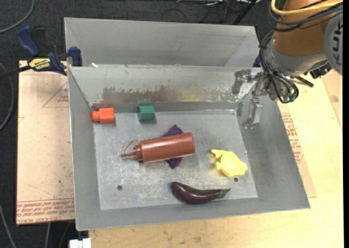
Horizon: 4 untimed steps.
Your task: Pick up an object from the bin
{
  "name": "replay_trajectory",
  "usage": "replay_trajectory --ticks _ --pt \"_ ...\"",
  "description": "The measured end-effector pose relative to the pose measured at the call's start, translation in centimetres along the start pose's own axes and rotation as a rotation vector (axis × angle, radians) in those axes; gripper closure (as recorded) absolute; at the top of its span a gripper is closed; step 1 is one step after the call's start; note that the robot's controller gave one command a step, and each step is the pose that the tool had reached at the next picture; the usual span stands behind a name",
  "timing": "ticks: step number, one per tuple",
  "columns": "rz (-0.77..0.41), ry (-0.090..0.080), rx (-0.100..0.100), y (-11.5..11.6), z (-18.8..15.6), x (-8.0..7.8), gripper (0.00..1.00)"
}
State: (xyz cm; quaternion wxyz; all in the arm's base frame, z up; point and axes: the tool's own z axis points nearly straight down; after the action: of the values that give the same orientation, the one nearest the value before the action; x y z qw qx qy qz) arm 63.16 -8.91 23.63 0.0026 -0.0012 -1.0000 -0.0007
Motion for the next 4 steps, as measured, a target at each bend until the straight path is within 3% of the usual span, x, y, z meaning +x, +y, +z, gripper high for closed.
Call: replay_trajectory --ticks 1,2,3,4 --pt "-0.002 -0.008 0.001 0.0 -0.5 -0.1 0.00" --pt "0.043 -0.010 0.002 4.3 2.0 -1.1 0.00" --pt "0.005 -0.009 -0.001 6.7 5.1 3.6 0.00" --pt "-0.005 -0.005 0.001 8.2 8.2 4.5 0.00"
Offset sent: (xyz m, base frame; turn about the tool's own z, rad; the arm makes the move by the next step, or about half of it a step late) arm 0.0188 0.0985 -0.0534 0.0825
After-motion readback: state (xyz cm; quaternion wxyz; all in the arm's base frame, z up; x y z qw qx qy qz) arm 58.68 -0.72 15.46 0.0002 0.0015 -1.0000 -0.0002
